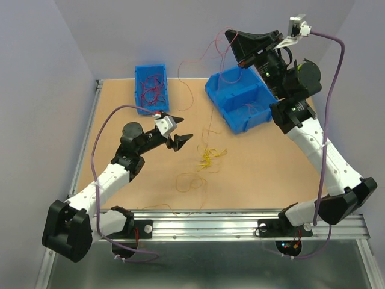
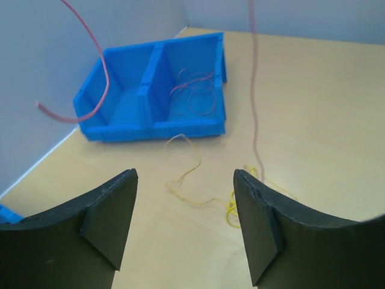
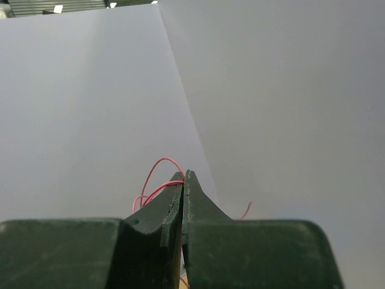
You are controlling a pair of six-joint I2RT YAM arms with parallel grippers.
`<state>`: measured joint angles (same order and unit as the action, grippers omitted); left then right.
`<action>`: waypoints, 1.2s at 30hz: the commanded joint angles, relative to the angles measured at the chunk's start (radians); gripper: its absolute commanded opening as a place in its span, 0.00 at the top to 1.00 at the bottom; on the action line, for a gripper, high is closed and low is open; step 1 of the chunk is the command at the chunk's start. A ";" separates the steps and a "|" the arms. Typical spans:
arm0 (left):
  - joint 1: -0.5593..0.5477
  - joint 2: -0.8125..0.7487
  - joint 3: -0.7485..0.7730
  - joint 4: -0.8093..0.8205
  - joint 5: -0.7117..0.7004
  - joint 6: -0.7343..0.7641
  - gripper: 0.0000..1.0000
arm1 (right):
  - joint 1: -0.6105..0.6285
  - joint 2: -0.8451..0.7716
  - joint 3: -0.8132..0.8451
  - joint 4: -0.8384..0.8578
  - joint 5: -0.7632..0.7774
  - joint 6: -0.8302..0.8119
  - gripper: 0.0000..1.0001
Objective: Untangle the cables
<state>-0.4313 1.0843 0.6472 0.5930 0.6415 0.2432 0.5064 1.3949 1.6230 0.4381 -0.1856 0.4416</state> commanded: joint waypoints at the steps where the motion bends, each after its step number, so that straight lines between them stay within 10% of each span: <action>1: -0.010 0.020 -0.061 0.243 0.204 -0.079 0.22 | 0.006 0.016 0.097 0.011 0.028 0.019 1.00; 11: -0.161 0.300 0.003 0.481 0.067 -0.124 0.31 | 0.006 0.075 0.130 0.068 0.008 0.101 0.99; 21: -0.172 0.536 0.161 0.243 -0.040 -0.079 0.75 | 0.006 0.084 0.259 0.086 0.181 0.045 1.00; 36: -0.181 0.766 0.381 -0.105 -0.085 -0.032 0.90 | 0.006 0.067 0.413 0.146 0.477 -0.158 0.99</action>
<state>-0.6071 1.8526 0.9848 0.5621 0.5697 0.1909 0.5064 1.4925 1.9793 0.5251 0.2478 0.3168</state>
